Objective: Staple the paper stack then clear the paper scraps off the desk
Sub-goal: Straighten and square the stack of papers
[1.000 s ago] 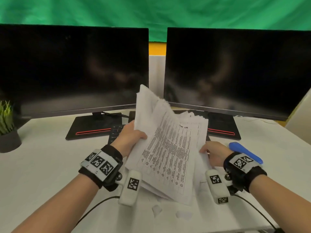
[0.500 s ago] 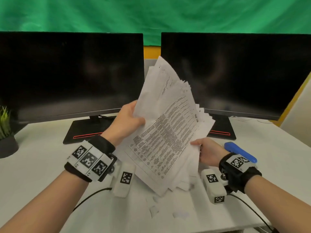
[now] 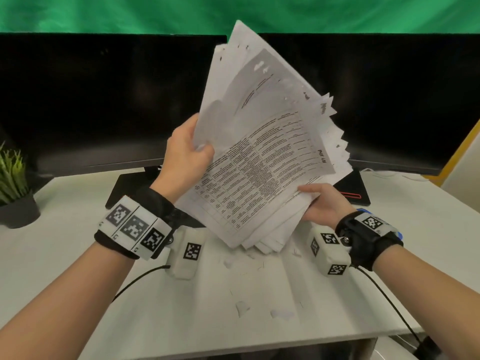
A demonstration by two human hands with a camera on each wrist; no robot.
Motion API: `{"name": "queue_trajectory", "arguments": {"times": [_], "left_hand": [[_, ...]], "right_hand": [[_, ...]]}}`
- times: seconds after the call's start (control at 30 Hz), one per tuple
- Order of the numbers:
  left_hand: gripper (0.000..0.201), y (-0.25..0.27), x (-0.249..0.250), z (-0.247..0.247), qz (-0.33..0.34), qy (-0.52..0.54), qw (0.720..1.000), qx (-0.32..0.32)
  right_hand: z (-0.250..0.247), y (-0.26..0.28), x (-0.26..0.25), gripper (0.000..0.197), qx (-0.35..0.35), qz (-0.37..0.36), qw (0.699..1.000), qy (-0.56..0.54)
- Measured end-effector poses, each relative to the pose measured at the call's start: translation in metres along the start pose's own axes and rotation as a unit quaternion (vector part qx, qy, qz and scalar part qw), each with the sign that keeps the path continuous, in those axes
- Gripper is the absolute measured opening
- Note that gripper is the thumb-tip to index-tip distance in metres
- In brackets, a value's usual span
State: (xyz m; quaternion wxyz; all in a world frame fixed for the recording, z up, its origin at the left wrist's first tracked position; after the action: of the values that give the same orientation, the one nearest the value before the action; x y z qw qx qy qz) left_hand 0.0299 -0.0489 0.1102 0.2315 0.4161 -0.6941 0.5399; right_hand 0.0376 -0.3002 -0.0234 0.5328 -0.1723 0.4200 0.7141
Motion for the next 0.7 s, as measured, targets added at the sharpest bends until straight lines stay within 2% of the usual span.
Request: {"name": "queue_trajectory", "arguments": {"times": [0.1, 0.27, 0.37, 0.5, 0.6, 0.7], "left_hand": [[0.045, -0.003, 0.001, -0.008, 0.013, 0.042, 0.999, 0.026], [0.042, -0.003, -0.008, -0.018, 0.007, 0.093, 0.994, 0.055], [0.041, 0.000, -0.012, -0.018, 0.004, 0.118, 0.991, 0.065], [0.037, 0.004, -0.031, -0.020, -0.048, 0.159, 0.982, 0.085], [0.032, 0.008, -0.047, -0.019, -0.095, 0.211, 0.971, 0.064], [0.024, 0.013, -0.053, -0.017, -0.112, 0.246, 0.962, 0.047]], "right_hand": [[0.008, -0.002, -0.007, 0.059, -0.043, -0.026, 0.998, -0.032], [0.035, 0.004, -0.027, 0.044, -0.147, -0.102, 0.984, -0.017], [0.044, 0.007, -0.038, 0.048, -0.150, -0.138, 0.979, 0.026], [0.055, 0.015, -0.046, 0.050, -0.180, -0.202, 0.958, 0.099], [0.059, 0.019, -0.049, 0.054, -0.208, -0.216, 0.948, 0.104], [0.062, 0.022, -0.050, 0.048, -0.234, -0.215, 0.942, 0.105]]}}
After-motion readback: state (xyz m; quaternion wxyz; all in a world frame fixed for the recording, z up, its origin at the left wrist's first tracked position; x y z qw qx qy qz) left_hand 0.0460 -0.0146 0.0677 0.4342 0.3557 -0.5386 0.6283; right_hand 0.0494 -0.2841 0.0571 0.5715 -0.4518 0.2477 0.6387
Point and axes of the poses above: each hand's wrist, its own y-axis away from the middle knuckle, its own z-axis out of the palm, x = y × z, the point moved 6 cm from there along -y, towards the middle knuckle, and after that the axes turned 2 degrees about x, right-handed, at the moved point
